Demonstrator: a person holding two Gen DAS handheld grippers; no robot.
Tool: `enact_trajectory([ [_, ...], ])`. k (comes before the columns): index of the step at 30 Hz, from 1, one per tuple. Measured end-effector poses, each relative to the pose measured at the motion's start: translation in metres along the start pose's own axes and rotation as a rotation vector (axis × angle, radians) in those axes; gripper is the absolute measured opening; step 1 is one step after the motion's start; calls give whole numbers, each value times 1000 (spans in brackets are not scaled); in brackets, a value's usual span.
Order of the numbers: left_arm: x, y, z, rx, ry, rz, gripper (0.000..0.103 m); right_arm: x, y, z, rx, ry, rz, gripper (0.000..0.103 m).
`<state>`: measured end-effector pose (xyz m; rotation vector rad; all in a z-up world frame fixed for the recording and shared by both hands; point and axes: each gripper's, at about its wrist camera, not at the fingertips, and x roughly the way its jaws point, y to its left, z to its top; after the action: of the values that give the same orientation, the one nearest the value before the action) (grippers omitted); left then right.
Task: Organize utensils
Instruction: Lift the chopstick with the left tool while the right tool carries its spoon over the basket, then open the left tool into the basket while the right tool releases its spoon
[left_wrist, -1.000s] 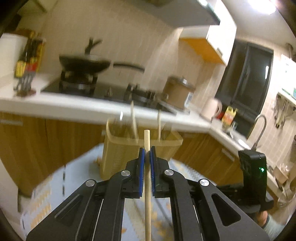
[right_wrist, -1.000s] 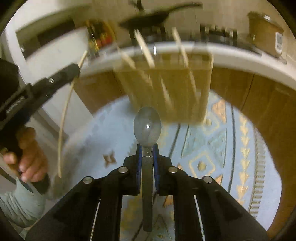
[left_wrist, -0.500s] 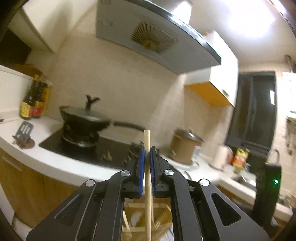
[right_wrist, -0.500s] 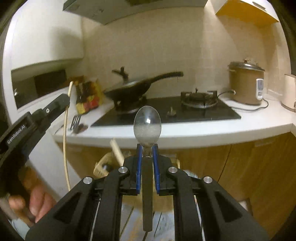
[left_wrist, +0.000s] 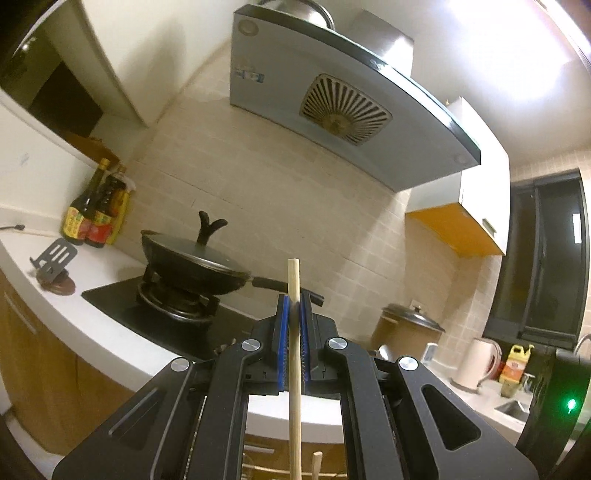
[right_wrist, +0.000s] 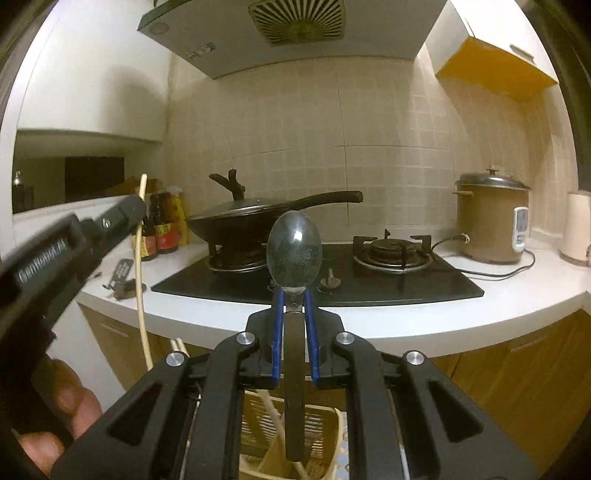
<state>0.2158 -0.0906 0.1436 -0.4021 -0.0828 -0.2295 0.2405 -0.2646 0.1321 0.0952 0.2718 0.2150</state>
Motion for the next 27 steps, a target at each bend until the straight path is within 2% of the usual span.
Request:
enact_trajectory([
  [9,5,0,-23,56,-58,66,4,13,-11,-23,5,10,13,9],
  [16,6,2,-33,75,-58,81,4,14,-13,-33,13,14,21,10],
  [23,6,8,-28,24,-49,48,4,12,-12,-35,12,7,15,10],
  [27,11,9,-29,35,-64,53,4,13,-12,-38,1,8,13,10],
])
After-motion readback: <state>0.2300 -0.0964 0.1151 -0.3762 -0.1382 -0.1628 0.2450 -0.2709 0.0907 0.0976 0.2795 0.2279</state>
